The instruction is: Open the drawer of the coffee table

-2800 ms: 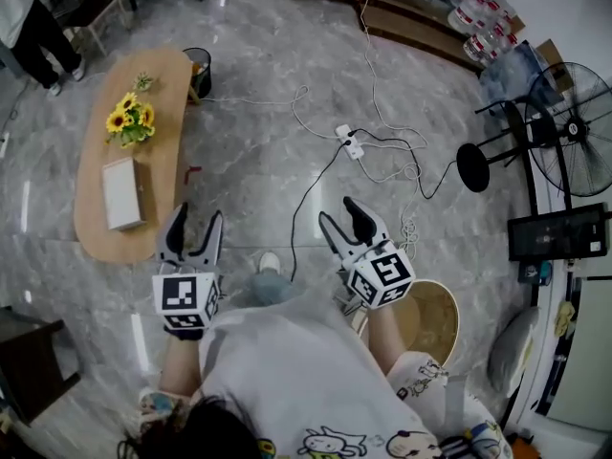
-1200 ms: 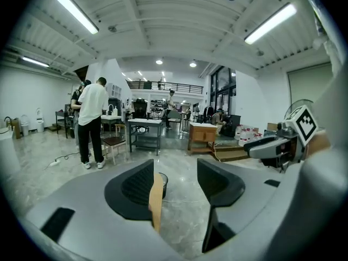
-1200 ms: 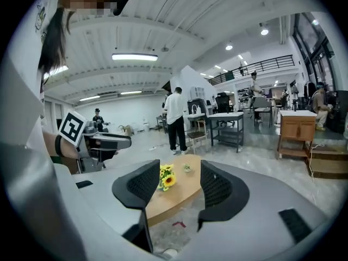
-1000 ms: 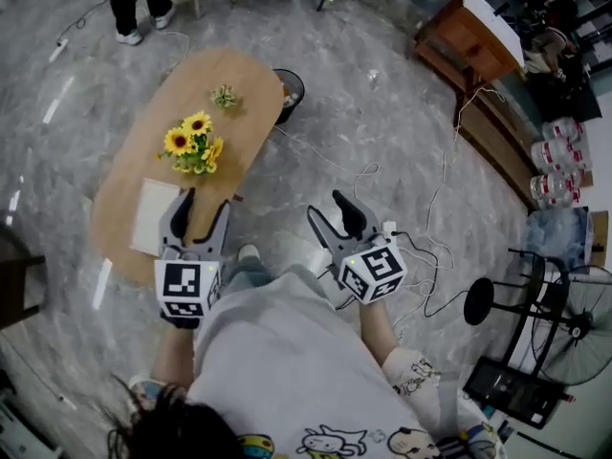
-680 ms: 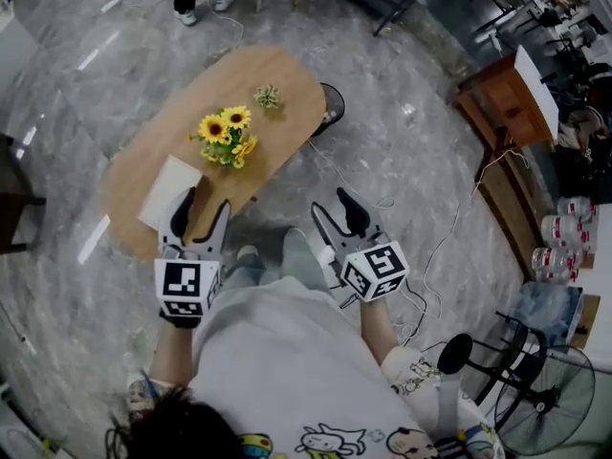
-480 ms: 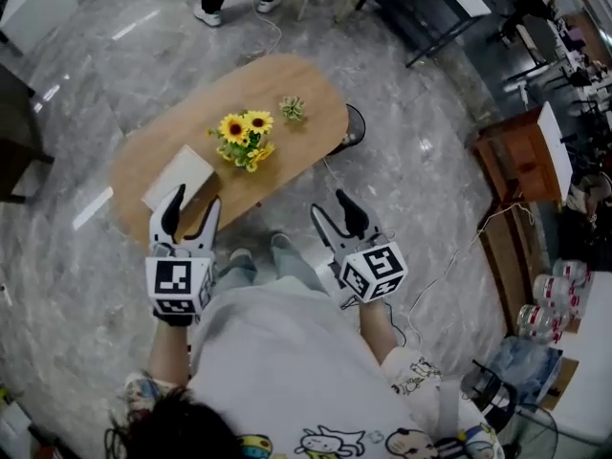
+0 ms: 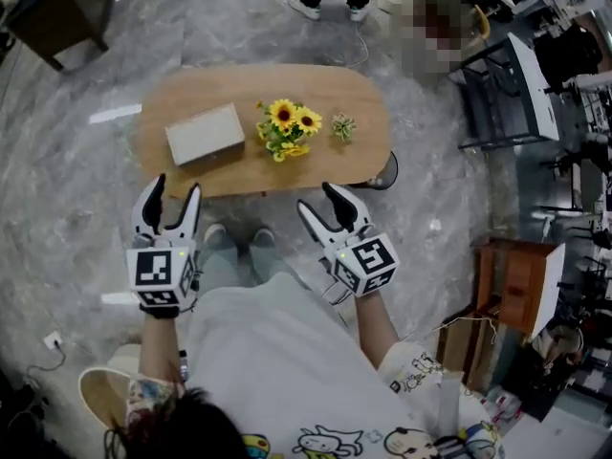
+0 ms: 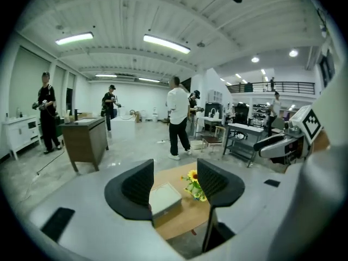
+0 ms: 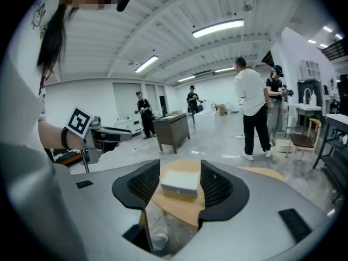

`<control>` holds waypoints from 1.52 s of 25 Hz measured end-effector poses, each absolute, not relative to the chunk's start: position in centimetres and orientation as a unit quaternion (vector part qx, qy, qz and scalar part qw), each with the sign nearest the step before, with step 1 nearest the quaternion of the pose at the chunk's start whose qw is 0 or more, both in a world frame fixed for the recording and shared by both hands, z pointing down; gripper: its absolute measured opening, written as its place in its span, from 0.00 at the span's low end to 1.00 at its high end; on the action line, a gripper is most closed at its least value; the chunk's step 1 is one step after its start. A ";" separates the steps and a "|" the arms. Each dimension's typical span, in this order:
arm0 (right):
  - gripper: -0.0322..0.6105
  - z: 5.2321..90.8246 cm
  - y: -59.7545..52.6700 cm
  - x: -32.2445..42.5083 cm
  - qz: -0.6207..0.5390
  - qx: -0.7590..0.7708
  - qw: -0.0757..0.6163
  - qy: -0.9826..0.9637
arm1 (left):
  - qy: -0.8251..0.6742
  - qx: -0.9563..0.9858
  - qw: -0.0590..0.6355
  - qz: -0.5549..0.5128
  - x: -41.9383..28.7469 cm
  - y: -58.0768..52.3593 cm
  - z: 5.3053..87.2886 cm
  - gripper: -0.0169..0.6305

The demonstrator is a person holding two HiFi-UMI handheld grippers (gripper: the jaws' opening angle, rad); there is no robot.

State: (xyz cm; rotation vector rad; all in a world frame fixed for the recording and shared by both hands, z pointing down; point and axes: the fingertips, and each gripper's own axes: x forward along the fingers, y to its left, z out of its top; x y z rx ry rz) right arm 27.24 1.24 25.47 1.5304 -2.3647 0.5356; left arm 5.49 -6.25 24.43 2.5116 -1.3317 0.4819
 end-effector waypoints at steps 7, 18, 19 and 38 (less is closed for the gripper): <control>0.36 27.2 -0.7 21.4 0.191 0.459 0.152 -0.854 | -0.517 0.824 0.155 0.174 -1.2 -3.7 26.3 0.37; 0.36 29.0 -2.8 14.4 0.200 0.437 0.162 -0.862 | -0.504 0.824 0.174 0.190 -5.6 -3.2 28.9 0.37; 0.36 29.3 -3.0 14.1 0.201 0.437 0.162 -0.862 | -0.502 0.825 0.176 0.194 -5.8 -3.3 29.4 0.37; 0.36 38.9 -4.2 9.1 0.239 0.396 0.208 -0.862 | -0.470 0.817 0.233 0.238 -7.9 -3.7 41.4 0.37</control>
